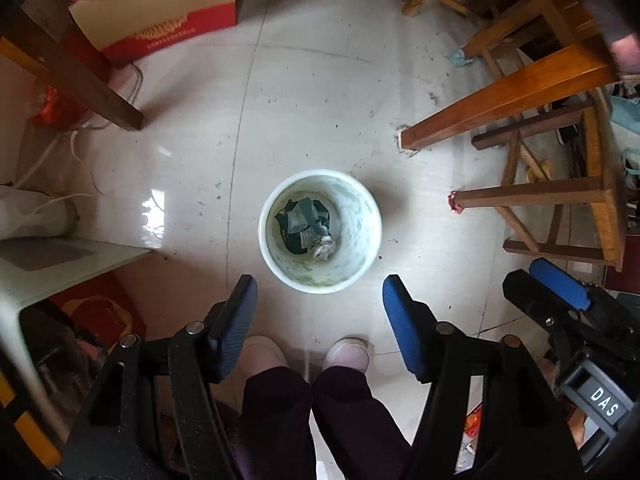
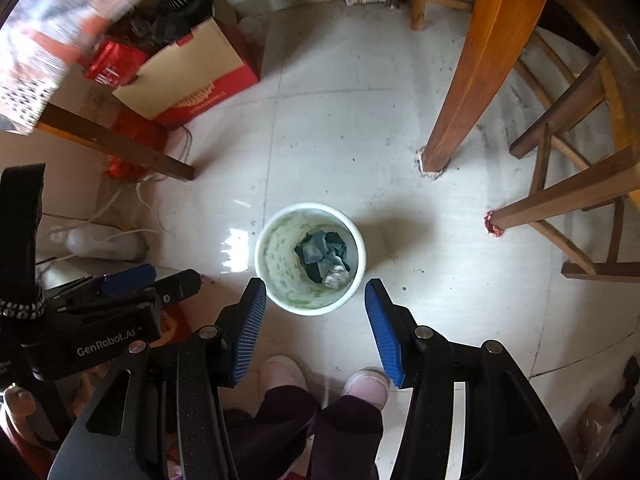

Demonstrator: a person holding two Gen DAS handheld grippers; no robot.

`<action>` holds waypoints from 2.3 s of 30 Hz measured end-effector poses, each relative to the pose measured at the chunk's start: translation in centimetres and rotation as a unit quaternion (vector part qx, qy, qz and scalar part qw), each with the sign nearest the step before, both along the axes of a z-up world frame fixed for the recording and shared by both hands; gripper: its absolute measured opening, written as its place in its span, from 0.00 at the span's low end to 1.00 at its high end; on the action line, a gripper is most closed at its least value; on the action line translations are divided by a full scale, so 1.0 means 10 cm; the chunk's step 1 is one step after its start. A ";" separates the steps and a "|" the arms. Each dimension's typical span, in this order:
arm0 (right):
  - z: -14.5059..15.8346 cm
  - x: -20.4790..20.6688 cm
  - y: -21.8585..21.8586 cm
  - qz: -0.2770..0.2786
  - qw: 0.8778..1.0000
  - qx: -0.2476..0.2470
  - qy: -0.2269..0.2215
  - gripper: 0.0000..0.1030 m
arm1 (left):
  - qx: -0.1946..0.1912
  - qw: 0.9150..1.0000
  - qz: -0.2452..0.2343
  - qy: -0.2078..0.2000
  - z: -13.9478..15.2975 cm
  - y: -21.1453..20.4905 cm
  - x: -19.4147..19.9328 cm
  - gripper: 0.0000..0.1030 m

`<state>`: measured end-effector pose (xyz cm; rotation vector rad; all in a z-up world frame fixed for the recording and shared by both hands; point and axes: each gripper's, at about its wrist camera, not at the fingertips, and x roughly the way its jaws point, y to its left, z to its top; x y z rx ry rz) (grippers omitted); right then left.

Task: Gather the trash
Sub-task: 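Raise both open tools back toward the table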

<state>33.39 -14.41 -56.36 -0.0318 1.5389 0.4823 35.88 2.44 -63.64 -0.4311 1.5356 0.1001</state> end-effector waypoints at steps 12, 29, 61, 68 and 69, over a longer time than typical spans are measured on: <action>1.70 0.03 0.14 -0.003 0.998 0.026 -0.062 0.46 | 0.024 0.997 0.015 -0.070 1.94 0.22 -0.13 0.62; 4.14 -0.11 0.12 -0.034 0.968 0.087 -0.232 0.46 | 0.064 0.965 0.018 -0.255 4.65 0.52 -0.41 0.62; 5.02 0.97 -0.15 -0.071 0.913 0.095 -0.391 0.99 | 0.115 0.925 0.029 -0.360 5.58 0.58 0.73 0.96; 4.93 1.75 -0.29 -0.051 0.925 0.105 -0.362 0.99 | 0.121 0.927 0.058 -0.349 5.57 0.51 1.53 0.96; 4.93 1.83 -0.30 -0.047 0.926 0.107 -0.359 0.99 | 0.122 0.927 0.063 -0.348 5.57 0.50 1.59 0.96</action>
